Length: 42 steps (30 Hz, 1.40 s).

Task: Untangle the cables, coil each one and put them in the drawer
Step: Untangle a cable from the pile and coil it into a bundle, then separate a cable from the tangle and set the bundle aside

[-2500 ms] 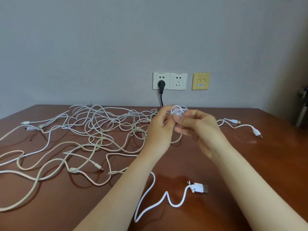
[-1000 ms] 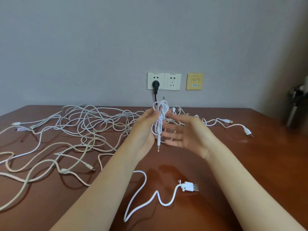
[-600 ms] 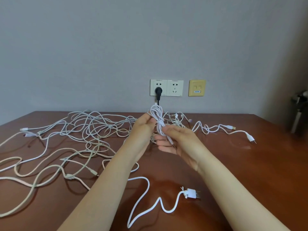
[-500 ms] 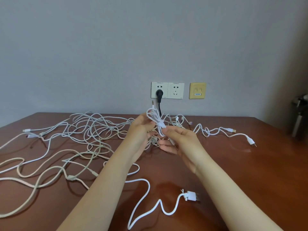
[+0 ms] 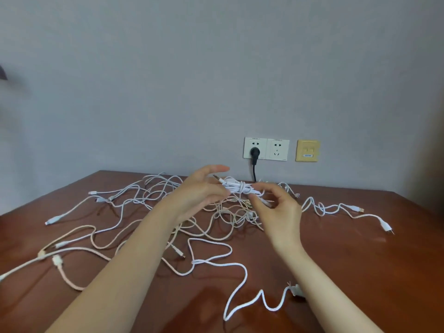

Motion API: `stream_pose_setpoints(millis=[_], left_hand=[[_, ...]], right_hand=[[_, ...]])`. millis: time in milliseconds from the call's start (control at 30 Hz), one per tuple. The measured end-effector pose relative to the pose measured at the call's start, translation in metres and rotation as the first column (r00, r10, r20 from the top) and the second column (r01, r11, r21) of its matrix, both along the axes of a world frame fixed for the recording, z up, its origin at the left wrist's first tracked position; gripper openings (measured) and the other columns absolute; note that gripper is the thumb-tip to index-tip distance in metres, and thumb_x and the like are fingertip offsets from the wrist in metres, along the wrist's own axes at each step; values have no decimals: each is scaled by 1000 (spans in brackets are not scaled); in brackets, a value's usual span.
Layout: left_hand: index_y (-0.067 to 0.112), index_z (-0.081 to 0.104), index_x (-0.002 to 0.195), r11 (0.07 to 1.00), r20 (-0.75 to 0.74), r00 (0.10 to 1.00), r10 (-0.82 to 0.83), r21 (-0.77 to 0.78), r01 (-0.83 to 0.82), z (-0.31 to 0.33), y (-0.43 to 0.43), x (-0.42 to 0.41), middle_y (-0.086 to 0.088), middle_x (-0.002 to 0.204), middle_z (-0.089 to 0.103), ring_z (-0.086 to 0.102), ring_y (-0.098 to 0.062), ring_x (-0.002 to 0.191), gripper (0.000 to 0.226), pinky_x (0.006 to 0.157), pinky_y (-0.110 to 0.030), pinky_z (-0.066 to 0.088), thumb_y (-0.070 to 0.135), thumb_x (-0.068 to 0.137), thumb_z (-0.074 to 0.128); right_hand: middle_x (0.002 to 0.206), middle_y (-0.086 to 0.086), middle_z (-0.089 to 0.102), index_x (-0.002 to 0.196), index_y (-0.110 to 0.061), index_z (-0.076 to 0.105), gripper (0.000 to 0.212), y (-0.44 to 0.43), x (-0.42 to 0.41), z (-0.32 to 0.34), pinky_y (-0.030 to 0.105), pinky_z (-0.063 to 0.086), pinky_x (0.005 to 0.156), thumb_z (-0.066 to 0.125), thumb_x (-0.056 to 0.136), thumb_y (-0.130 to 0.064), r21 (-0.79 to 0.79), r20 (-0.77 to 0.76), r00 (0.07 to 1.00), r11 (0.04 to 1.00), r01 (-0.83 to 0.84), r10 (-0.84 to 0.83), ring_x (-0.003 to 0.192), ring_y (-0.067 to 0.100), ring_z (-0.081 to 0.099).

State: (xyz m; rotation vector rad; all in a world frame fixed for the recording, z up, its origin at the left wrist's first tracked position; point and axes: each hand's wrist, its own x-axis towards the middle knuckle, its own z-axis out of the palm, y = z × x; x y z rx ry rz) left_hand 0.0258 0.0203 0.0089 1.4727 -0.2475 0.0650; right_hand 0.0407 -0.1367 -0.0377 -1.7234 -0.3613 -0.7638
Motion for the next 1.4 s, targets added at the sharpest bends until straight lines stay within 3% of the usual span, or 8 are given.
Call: stream_pose_setpoints(millis=[233,333,433,500,633,900,1100,1400], left_hand=[[20,62,96,932,152,980,131,318,-174,19,57,-27,-3,92,62,62,-10,75,29,70,-10,52,-4,80,66],[25,61,92,820,184,971,153,524,-229,26,91,-37,1,94,66,60,-10,79,29,70,-9,45,2,78,71],[30,60,90,707,241,955,174,644,-292,33,120,-47,2,90,64,60,-14,86,35,81,-21,47,2,75,74],[30,60,93,608,271,946,180,725,-324,39,136,-55,4,93,63,59,-12,91,33,79,-17,45,5,77,74],[27,64,101,379,289,942,170,863,-333,49,171,-71,1,100,63,56,-5,82,26,75,-17,41,13,80,71],[18,68,100,315,247,934,259,893,-323,40,241,-111,7,95,63,52,21,66,21,65,3,34,14,80,72],[22,67,103,159,257,891,375,929,-335,12,287,-129,-4,111,57,50,-18,105,20,78,-22,32,15,84,67],[18,70,94,175,241,786,569,899,-403,-32,330,-143,1,90,59,53,-17,90,17,76,-22,33,6,82,67]], right_hand=[[85,-12,61,94,-24,63,31,51,-12,20,5,41,67,70,74,-2,-103,34,989,985,-137,142,77,4,60],[84,-13,59,108,-20,61,39,75,-16,28,10,44,69,70,75,-3,-168,-28,980,966,-199,197,77,5,59],[82,-6,66,100,-18,68,28,98,-20,37,17,47,68,71,75,-5,-251,-129,955,923,-291,266,75,9,61],[81,-1,68,93,-17,70,21,113,-24,42,24,49,70,72,75,-8,-287,-180,937,895,-342,301,74,12,62],[76,-4,65,89,-17,69,18,150,-37,48,19,48,67,71,75,-6,-304,-180,913,862,-405,366,68,8,59],[77,-5,64,89,-16,68,18,234,-63,32,5,39,57,70,74,-5,-298,-208,858,805,-512,469,59,-4,55],[85,1,64,99,-11,68,24,289,-81,13,19,42,69,67,76,-1,-353,-271,814,733,-581,514,79,16,62],[124,13,61,128,-9,55,42,333,-94,-8,25,36,95,50,87,-2,-515,-397,787,595,-617,472,118,28,53]])
